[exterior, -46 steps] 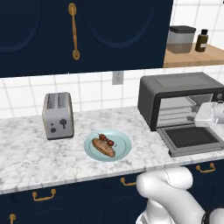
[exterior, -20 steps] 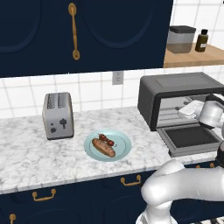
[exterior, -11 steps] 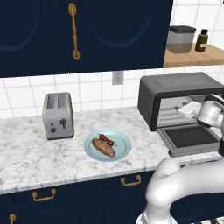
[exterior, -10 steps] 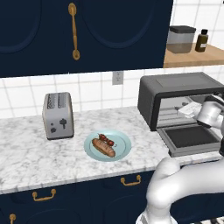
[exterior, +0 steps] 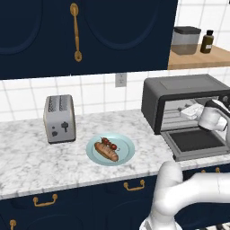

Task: Pick up the kebab skewer and baguette bread, and place them inside the toaster oven. Close the toaster oven door and start by setting the timer.

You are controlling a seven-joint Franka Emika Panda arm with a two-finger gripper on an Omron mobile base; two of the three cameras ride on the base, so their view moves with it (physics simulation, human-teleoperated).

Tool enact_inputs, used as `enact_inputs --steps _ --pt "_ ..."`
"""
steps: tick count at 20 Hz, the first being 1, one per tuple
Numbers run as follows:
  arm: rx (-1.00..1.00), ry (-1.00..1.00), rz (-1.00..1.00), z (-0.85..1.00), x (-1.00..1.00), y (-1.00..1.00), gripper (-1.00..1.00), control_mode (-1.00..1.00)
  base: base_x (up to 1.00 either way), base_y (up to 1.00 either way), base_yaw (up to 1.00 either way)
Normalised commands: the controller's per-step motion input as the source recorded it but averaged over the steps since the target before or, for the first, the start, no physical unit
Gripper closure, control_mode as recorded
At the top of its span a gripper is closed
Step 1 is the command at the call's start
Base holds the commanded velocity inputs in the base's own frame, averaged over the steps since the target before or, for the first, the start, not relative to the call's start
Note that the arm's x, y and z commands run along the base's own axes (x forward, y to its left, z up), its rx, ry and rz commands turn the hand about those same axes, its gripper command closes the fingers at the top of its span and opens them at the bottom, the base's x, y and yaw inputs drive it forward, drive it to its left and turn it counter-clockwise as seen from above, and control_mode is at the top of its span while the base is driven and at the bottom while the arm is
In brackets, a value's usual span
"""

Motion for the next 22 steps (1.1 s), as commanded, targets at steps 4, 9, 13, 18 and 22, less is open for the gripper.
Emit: enact_inputs --steps 4,9,13,18,22 --pt "0.00 0.00 -0.01 -0.06 0.08 0.00 -1.00 -1.00 0.00 0.00 0.00" --pt "0.00 0.00 -0.02 0.00 0.14 0.00 -1.00 -1.00 0.00 0.00 0.00" --pt "0.00 -0.03 -0.01 0.00 0.08 -0.01 -1.00 -1.00 0.00 0.00 0.00" --pt "0.00 -0.01 0.00 -0.03 0.07 -0.11 -1.00 -1.00 0.00 0.00 0.00" --pt "0.00 -0.03 0.00 0.06 0.00 -0.14 -1.00 -1.00 0.00 0.00 0.00"
